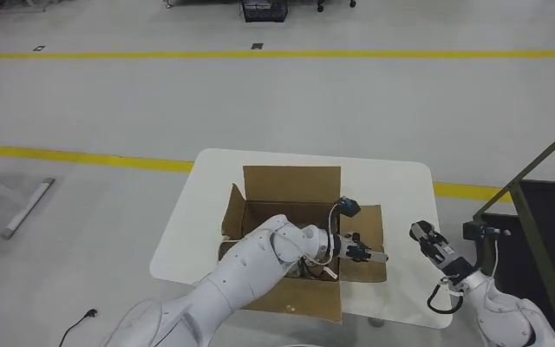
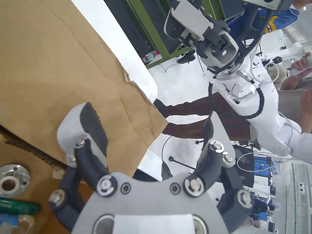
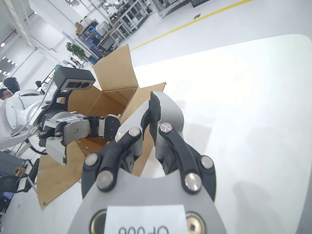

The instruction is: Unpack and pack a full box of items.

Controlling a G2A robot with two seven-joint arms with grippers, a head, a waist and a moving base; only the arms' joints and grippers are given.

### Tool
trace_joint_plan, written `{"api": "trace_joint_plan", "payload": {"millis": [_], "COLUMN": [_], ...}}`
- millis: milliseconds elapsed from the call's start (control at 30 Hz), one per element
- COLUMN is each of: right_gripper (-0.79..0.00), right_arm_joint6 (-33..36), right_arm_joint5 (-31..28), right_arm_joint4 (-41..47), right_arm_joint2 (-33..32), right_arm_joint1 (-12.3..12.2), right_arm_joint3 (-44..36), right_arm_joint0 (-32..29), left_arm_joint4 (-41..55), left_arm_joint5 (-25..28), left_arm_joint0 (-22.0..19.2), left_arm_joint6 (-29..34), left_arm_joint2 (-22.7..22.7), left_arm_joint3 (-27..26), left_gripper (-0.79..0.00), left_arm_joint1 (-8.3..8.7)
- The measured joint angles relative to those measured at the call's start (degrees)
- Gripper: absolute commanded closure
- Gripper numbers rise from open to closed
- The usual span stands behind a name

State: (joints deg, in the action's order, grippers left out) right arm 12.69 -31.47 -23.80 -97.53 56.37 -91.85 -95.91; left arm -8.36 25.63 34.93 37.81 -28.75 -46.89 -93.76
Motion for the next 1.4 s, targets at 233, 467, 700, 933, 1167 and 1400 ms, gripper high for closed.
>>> {"api": "trace_joint_plan", "payload": {"millis": [233, 467, 700, 933, 1167, 1400], "right_gripper": [-0.175, -0.274, -0.382, -0.376, 0.0, 0.0], "right_arm_joint6": [2.2, 4.3, 6.5, 9.6, 13.3, 15.6], "right_arm_joint5": [-2.3, -3.2, -4.3, -5.9, -7.2, -6.6], "right_arm_joint4": [1.3, 1.6, 2.5, 4.1, 2.0, -3.6], "right_arm_joint2": [1.1, 1.4, 2.0, 1.8, 5.6, 11.9], "right_arm_joint1": [0.1, 0.1, 0.0, -0.2, -0.2, 0.2], "right_arm_joint3": [-1.0, -1.3, -1.9, -4.9, -7.7, -6.9], "right_arm_joint0": [2.0, 3.5, 5.3, 7.5, 11.3, 15.7], "left_arm_joint4": [-1.2, -9.9, -19.2, -27.0, -33.0, -31.0], "left_arm_joint5": [0.7, -1.5, -6.2, -11.4, -18.0, -22.0], "left_arm_joint0": [-0.2, 2.0, 9.7, 17.8, 22.0, 23.4], "left_arm_joint6": [0.5, 0.7, 6.3, 11.1, 13.8, 15.1], "left_arm_joint2": [-3.1, -8.6, -16.0, -23.7, -29.3, -31.3], "left_arm_joint3": [-0.9, -9.2, -23.8, -34.4, -38.9, -38.8], "left_gripper": [-0.785, -0.785, -0.785, -0.785, -0.785, -0.785], "left_arm_joint1": [1.21, 5.15, 10.13, 13.89, 15.91, 16.35]}}
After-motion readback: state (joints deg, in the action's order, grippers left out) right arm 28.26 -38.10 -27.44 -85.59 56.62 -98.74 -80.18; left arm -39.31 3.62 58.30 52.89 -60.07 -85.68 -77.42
